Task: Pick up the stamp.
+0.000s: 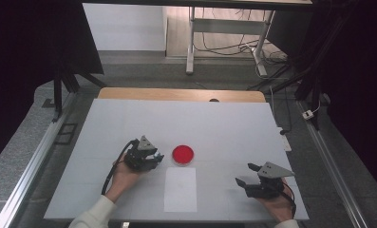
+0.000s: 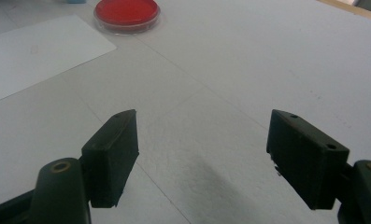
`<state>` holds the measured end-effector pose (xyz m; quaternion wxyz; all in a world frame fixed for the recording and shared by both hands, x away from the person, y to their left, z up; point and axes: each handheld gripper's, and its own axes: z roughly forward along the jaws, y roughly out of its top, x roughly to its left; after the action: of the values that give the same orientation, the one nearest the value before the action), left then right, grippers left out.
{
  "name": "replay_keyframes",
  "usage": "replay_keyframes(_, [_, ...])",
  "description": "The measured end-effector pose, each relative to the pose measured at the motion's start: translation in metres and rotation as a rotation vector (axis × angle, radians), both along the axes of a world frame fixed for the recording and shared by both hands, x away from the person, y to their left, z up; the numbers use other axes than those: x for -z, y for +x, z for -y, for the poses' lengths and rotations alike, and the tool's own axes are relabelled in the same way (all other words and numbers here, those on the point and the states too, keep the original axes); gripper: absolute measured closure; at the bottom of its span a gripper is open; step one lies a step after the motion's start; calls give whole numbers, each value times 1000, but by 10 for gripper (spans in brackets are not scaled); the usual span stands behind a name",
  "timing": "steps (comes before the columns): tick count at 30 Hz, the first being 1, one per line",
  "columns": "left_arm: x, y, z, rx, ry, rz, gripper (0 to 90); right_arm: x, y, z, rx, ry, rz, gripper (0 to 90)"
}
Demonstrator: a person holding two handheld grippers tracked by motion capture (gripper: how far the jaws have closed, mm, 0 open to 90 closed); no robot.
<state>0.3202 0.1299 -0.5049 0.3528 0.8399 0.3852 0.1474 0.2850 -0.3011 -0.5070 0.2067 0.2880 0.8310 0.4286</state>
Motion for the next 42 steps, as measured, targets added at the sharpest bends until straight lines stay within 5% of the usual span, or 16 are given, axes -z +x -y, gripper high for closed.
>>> replay_keyframes(12, [2,-1,0,1,9,0,737,0,0,1,6,-3,1,247])
replay_keyframes(26, [1,-2,-1,-9,11,-1,752,2,1,0,6,-13,1,247])
replay_keyframes(42, [-8,-4,-8,-6,-53,14,752,3,1,0,11,-11,-5,251])
